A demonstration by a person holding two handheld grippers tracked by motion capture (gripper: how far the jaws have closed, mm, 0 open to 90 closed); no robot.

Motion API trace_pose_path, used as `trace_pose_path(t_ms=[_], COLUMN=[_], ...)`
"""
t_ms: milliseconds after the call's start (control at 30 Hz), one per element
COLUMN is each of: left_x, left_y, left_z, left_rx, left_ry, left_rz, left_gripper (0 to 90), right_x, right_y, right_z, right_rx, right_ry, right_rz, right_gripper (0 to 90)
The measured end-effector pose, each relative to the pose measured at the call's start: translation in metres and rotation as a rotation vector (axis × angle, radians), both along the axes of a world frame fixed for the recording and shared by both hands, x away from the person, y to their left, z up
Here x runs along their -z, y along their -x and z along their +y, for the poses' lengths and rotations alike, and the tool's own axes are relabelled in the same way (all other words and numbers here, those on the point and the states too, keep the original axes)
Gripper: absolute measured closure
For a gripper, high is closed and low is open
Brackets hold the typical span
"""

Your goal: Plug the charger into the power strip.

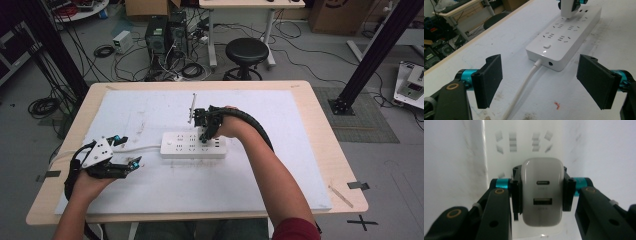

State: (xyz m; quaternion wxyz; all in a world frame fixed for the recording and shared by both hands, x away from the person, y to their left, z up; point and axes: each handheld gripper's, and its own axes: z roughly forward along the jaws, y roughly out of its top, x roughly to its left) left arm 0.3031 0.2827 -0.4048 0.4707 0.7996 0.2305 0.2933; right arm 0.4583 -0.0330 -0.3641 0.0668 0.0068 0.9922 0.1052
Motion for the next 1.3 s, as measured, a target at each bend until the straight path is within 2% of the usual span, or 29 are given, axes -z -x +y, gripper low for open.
trace_pose_path(t_ms=[33,67,167,400,800,867,933,1033,1067,1100,1200,1233,1267,1300], left_x=[0.0,0.001,0.001,0.0,-0.003,-0.004,-0.006,-0.008,-0.009,-0.01,-0.013,-0.014,-0.014,-0.017], left_y=[0.0,0.0,-0.002,-0.004,0.0,0.001,0.001,0.001,0.001,0.001,0.0,-0.001,-0.001,-0.003], left_z=[0.0,-0.001,-0.001,-0.003,-0.003,-0.003,-0.003,-0.002,-0.002,-0.002,-0.002,-0.002,-0.002,-0.002], left_rx=[0.002,0.0,-0.001,0.002,0.002,0.004,0.004,0.006,0.005,0.006,0.011,0.015,0.015,0.022], left_ry=[-0.007,-0.007,-0.01,-0.019,-0.015,-0.01,-0.013,-0.014,-0.011,-0.014,-0.004,-0.009,-0.009,0.001], left_rz=[0.001,0.0,0.002,0.006,0.004,0.002,-0.002,-0.007,-0.008,-0.009,-0.011,-0.012,-0.012,-0.02], left_gripper=[20.7,20.8,20.8,20.8,20.7,20.8,20.8,20.8,20.8,20.8,20.8,20.8,20.7,20.8], right_x=[0.007,0.006,0.008,0.009,0.009,0.008,0.007,0.002,-0.004,-0.007,-0.016,-0.017,-0.017,-0.018], right_y=[0.001,0.001,-0.002,-0.005,-0.003,-0.001,0.001,0.002,0.005,0.007,0.015,0.018,0.018,0.025], right_z=[0.005,0.007,0.001,0.002,0.003,0.003,0.0,-0.007,-0.013,-0.016,-0.03,-0.033,-0.033,-0.045], right_rx=[0.002,0.006,0.02,0.023,0.015,0.018,0.049,0.077,0.104,0.117,0.146,0.155,0.155,0.185], right_ry=[0.021,0.03,-0.017,-0.005,0.008,0.009,-0.027,-0.064,-0.113,-0.138,-0.254,-0.284,-0.284,-0.35], right_rz=[-0.01,-0.004,0.016,0.033,0.017,0.002,-0.001,-0.011,-0.029,-0.033,-0.034,-0.03,-0.03,-0.032], right_gripper=[63.8,63.8,63.8,63.7,63.0,60.3,46.5,45.1,39.2,39.2,35.6,34.9,34.9,31.4])
